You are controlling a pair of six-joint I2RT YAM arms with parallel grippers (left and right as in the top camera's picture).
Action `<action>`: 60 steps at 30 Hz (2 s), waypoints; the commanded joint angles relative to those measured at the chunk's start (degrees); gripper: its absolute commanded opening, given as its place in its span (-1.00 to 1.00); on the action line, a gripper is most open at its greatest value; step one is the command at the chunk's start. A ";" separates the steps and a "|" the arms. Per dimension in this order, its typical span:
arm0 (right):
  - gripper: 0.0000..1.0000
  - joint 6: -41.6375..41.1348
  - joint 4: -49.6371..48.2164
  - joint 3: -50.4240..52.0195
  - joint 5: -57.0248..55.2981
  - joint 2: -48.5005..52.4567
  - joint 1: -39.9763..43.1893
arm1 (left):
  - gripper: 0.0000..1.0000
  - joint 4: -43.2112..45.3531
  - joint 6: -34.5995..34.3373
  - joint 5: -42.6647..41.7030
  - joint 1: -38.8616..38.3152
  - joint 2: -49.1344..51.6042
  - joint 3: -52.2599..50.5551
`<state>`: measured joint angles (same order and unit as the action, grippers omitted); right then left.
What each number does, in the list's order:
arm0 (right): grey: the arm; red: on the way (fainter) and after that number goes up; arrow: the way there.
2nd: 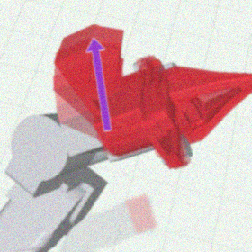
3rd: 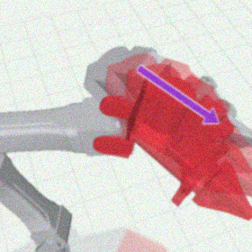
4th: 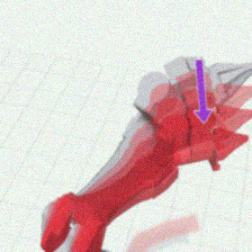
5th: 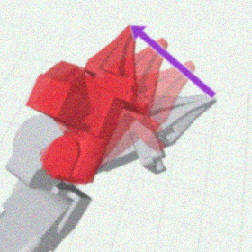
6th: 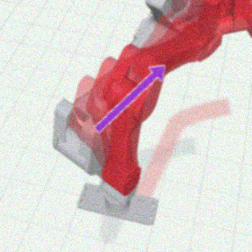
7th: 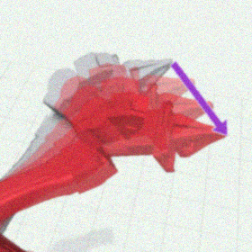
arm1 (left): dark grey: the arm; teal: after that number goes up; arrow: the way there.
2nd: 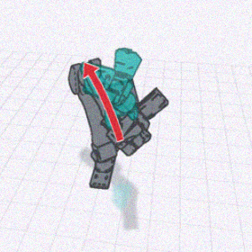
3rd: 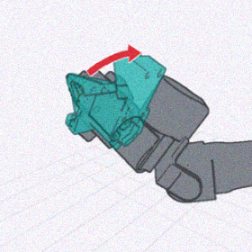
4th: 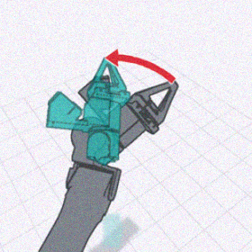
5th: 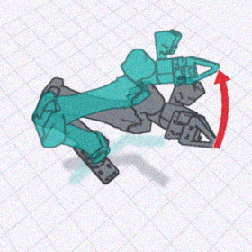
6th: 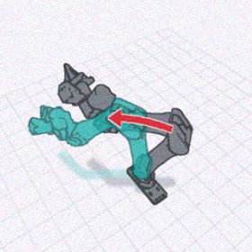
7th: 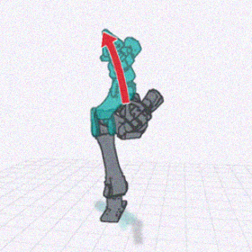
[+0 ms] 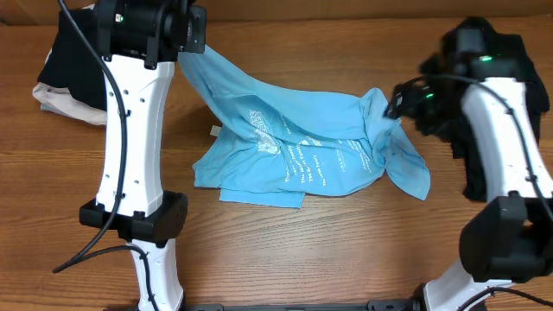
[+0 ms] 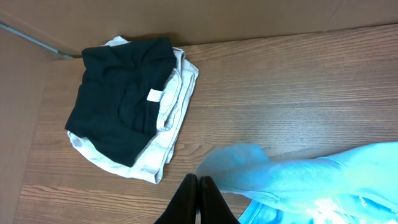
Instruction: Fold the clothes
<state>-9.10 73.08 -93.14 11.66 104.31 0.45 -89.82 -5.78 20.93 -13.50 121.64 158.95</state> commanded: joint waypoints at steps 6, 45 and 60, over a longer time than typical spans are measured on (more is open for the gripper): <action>0.48 -5.97 -7.76 12.13 -11.43 -0.61 -4.92 | -0.92 0.00 0.66 -1.09 0.00 -0.42 0.46; -0.92 -12.17 -22.14 22.29 -19.34 -0.61 -8.74 | -0.92 0.09 0.63 -1.49 0.02 -0.42 0.46; -0.92 -9.31 1.57 -22.21 -12.79 -8.09 3.72 | -0.92 5.29 -2.67 -1.05 1.64 -6.23 8.90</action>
<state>-20.08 71.79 -104.90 -2.35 101.32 0.89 -85.67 -6.33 19.44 -13.32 120.92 163.85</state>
